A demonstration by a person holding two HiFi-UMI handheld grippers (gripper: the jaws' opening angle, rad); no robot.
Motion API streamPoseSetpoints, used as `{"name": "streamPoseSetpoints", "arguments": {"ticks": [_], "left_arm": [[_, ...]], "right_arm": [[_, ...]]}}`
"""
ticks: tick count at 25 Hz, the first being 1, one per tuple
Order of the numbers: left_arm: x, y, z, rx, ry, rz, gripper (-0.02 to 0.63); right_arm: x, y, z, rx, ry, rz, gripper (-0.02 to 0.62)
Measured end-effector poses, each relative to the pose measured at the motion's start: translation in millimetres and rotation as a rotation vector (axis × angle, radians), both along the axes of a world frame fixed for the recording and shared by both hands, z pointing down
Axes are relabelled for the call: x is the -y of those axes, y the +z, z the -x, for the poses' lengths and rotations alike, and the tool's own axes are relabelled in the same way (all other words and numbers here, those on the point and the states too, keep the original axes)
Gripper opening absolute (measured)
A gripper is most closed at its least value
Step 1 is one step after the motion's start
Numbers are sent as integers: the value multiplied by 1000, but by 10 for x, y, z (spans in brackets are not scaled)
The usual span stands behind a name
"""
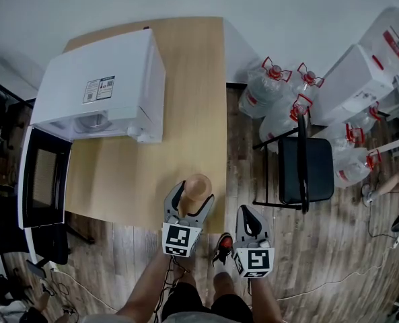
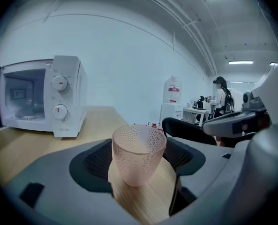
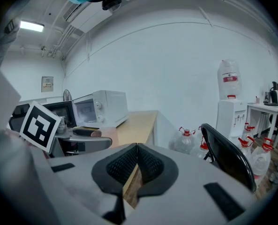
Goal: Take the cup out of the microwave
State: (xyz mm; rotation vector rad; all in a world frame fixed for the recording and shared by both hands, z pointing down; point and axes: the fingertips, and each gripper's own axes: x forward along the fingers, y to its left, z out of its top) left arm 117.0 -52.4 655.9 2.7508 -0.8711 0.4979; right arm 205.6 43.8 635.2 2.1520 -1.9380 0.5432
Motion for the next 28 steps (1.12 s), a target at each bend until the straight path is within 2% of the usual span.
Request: {"name": "streamPoseSetpoints", "arguments": {"ticks": [8, 14, 21, 28], "left_arm": [[-4, -167, 38, -14, -22, -25, 360], [25, -467, 83, -42, -48, -50, 360], [-7, -888, 207, -58, -63, -72, 360], [-67, -1330, 429, -58, -115, -112, 350]], "right_arm": [[-30, -113, 11, -5, -7, -24, 18], [-20, -323, 3, -21, -14, -58, 18], [9, -727, 12, -39, -29, -123, 18], [67, -1173, 81, -53, -70, -190, 18]]}}
